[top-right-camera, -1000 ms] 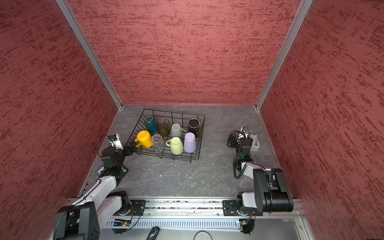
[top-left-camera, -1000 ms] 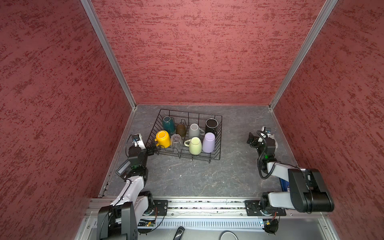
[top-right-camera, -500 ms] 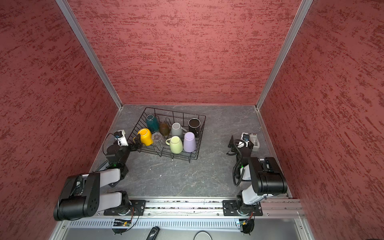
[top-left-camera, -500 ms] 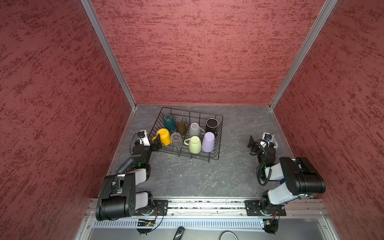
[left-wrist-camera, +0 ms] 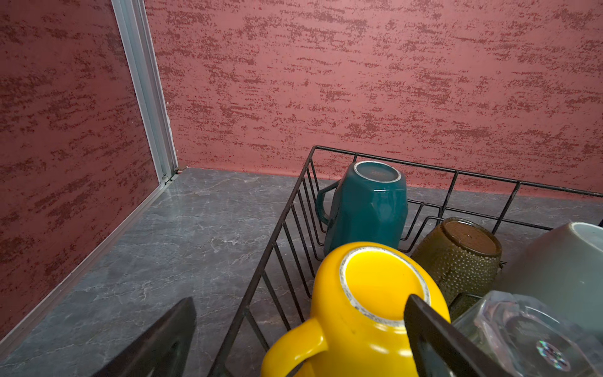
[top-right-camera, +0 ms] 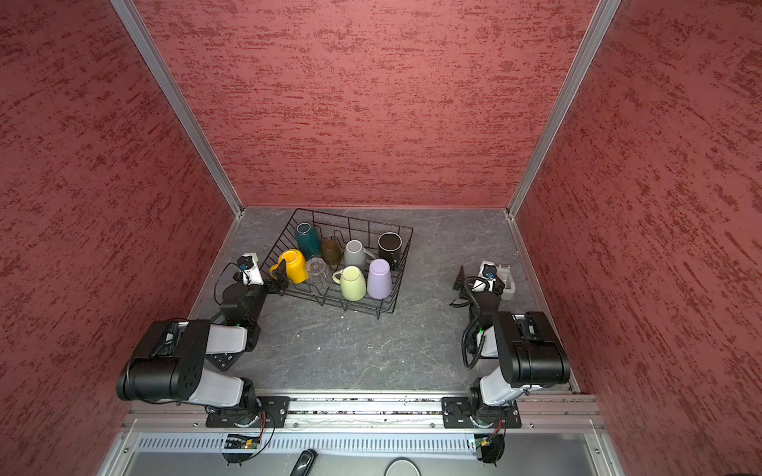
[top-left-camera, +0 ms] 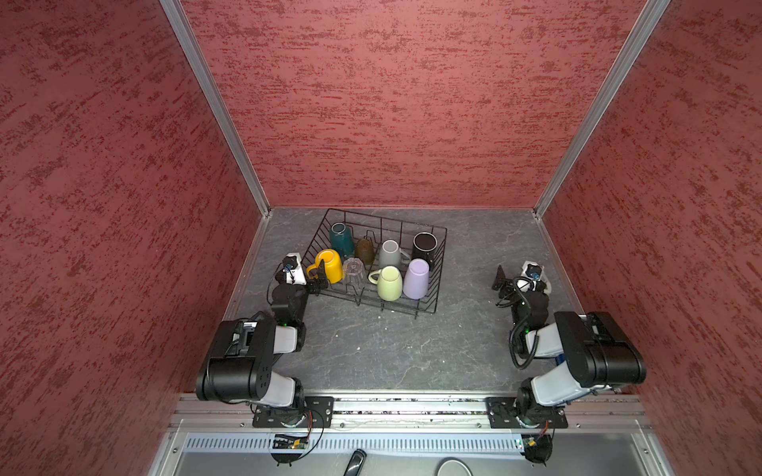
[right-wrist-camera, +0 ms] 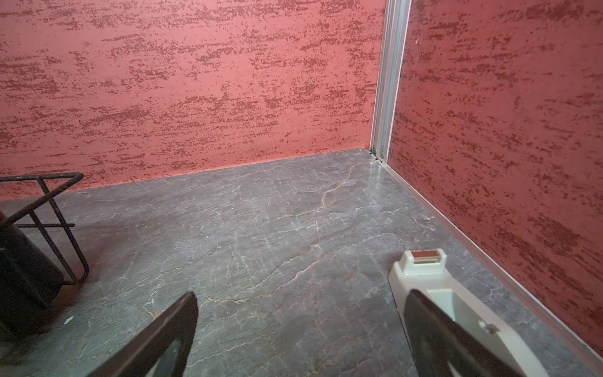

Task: Load cups into a dish rack
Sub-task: Reset both arms

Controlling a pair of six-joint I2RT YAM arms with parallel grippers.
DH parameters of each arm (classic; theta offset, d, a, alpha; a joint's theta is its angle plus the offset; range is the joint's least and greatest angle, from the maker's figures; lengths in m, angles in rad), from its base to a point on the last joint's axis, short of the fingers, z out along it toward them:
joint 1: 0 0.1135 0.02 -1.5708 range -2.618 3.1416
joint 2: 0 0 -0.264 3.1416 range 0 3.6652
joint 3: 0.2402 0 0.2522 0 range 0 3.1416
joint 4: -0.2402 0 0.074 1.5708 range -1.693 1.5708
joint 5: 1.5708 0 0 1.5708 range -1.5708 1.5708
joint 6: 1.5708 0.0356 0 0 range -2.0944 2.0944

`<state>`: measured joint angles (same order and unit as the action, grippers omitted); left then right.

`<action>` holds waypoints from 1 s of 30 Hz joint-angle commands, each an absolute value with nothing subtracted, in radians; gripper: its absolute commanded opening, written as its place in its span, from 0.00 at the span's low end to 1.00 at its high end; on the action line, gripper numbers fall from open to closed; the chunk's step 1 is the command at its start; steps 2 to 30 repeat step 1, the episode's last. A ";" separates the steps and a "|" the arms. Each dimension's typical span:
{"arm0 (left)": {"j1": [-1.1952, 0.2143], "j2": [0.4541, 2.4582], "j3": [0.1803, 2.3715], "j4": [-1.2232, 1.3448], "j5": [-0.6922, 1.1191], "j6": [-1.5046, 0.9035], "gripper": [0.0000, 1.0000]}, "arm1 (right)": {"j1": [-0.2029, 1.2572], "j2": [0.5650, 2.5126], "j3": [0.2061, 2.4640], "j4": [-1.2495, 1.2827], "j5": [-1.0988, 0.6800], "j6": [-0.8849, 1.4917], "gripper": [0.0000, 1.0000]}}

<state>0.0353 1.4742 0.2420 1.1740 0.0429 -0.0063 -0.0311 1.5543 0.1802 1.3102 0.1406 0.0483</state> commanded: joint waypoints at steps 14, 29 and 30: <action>0.024 1.511 0.218 1.174 0.027 0.011 1.00 | -0.035 1.565 0.124 1.461 0.074 0.017 0.99; 0.024 1.511 0.218 1.174 0.027 0.011 1.00 | -0.035 1.565 0.124 1.461 0.074 0.017 0.99; 0.024 1.511 0.218 1.174 0.027 0.011 1.00 | -0.035 1.565 0.124 1.461 0.074 0.017 0.99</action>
